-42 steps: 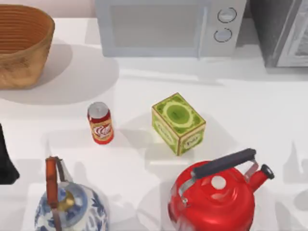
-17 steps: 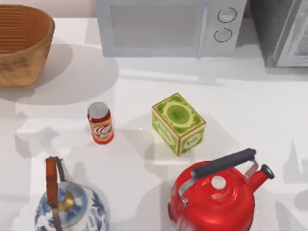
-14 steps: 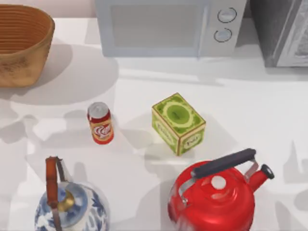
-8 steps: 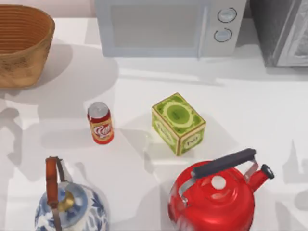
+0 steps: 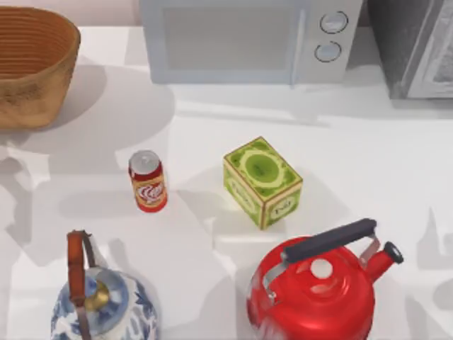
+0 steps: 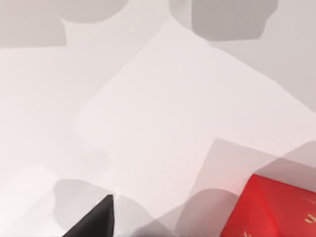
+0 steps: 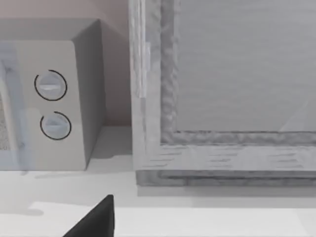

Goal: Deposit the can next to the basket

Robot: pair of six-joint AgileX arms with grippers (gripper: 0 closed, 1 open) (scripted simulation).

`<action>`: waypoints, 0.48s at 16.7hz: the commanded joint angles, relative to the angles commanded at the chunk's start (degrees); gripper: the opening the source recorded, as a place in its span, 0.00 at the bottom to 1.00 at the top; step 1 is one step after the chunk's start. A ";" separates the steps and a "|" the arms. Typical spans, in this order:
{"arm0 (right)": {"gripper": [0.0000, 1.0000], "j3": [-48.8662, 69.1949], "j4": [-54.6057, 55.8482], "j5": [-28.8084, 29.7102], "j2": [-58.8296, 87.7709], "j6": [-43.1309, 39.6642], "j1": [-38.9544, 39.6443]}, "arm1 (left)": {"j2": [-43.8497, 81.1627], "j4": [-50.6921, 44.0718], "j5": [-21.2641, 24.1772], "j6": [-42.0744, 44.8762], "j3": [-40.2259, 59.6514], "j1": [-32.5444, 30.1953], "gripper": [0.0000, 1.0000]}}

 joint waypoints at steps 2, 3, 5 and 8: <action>1.00 0.00 0.00 0.00 0.00 0.00 0.00 | 0.75 4.22 0.01 0.08 -2.98 0.06 1.00; 1.00 0.00 0.00 0.00 0.00 0.00 0.00 | 1.20 6.58 0.01 0.14 -4.58 0.11 1.00; 1.00 0.00 0.00 0.00 0.00 0.00 0.00 | 1.94 9.54 0.02 0.25 -7.18 0.21 1.00; 1.00 0.00 0.00 0.00 0.00 0.00 0.00 | 2.12 10.16 0.02 0.27 -7.76 0.23 1.00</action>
